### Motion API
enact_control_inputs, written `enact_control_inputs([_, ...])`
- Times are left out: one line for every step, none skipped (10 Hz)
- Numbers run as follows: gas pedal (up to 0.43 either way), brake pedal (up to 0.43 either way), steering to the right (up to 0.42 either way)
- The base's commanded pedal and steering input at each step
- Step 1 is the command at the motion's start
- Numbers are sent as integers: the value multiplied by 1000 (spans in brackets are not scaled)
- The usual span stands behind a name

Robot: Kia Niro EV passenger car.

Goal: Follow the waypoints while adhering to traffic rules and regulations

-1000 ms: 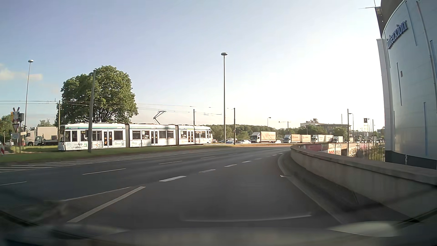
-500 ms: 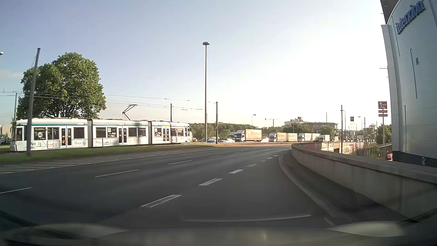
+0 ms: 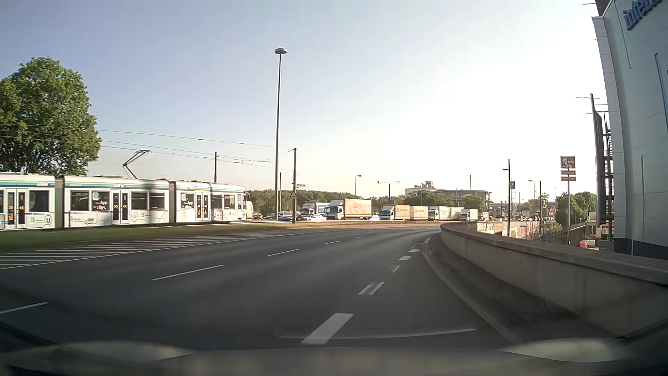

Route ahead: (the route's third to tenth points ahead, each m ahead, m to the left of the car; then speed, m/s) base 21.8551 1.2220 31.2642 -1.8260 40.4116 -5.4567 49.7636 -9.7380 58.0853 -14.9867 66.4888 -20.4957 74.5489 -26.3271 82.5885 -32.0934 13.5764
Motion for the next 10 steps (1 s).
enact_control_inputs([138,0,62])
enact_control_inputs([138,0,62])
enact_control_inputs([138,0,61])
enact_control_inputs([138,0,59])
enact_control_inputs([138,0,57])
enact_control_inputs([138,0,53])
enact_control_inputs([138,0,52])
enact_control_inputs([138,0,51])
enact_control_inputs([138,0,50])
enact_control_inputs([138,0,44])
